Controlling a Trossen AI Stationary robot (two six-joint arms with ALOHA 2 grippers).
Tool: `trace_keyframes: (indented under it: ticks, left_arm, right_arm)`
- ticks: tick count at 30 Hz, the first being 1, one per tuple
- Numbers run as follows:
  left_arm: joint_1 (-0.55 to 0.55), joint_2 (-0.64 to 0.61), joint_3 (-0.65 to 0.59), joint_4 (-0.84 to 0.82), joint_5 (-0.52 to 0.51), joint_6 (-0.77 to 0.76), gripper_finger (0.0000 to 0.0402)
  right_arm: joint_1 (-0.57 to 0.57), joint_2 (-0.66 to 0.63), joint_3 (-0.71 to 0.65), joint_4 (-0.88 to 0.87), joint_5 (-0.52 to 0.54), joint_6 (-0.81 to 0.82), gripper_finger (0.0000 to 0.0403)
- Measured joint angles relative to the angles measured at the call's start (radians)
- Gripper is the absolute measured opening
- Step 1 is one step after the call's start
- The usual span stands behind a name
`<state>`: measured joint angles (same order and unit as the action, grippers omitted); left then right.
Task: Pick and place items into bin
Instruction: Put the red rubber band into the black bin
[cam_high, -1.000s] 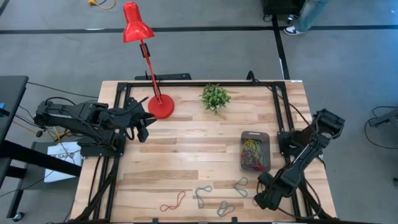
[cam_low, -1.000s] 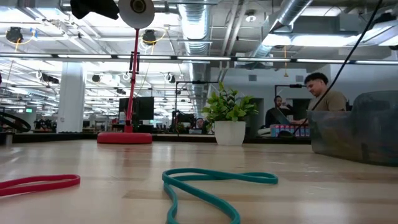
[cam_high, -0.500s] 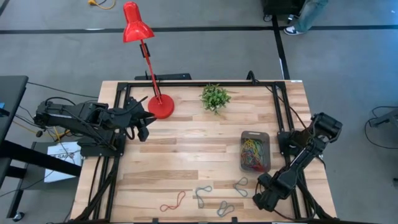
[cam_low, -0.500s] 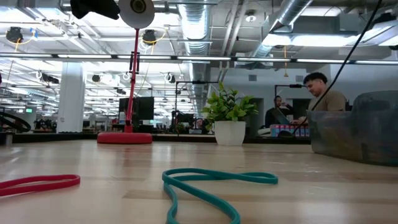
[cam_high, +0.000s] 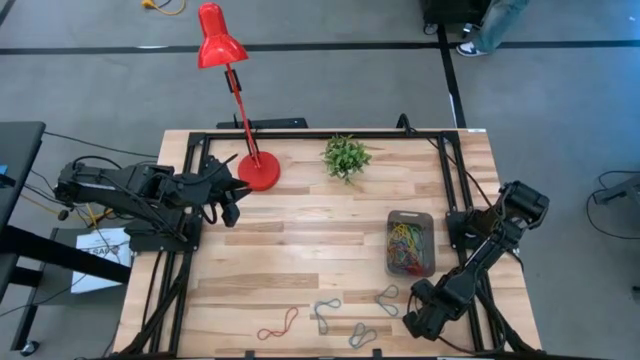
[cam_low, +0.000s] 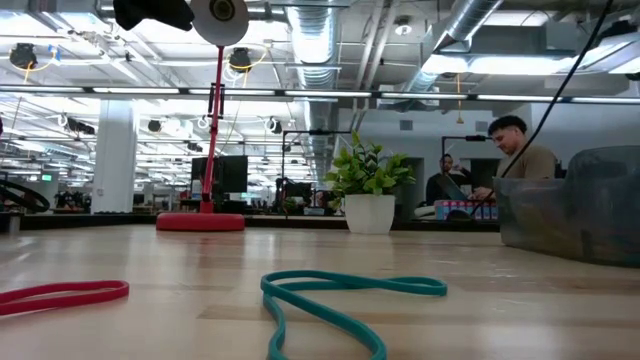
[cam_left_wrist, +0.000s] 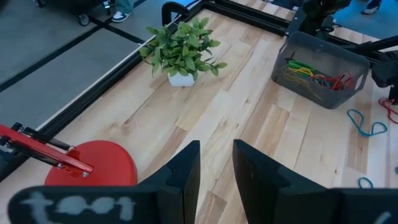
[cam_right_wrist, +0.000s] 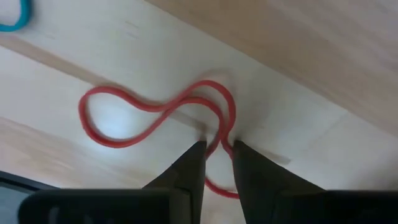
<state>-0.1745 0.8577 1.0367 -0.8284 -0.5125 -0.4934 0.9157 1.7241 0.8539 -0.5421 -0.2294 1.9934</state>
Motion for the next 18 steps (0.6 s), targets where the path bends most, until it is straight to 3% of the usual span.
trace_keyframes:
  ticks: [4, 9, 18]
  left_arm:
    - [0.0, 0.0, 0.0, 0.0, 0.0, 0.001, 0.0085]
    - [0.0, 0.0, 0.0, 0.004, 0.0, 0.002, 0.0085]
    - [0.0, 0.0, 0.0, 0.012, 0.0, -0.001, 0.0085]
  right_arm:
    - [-0.001, 0.001, 0.0, 0.01, 0.006, 0.0, 0.0061]
    - [-0.019, 0.0, -0.001, 0.057, 0.005, 0.017, 0.0007]
    - [-0.112, 0.011, 0.146, 0.16, 0.105, -0.049, 0.0003]
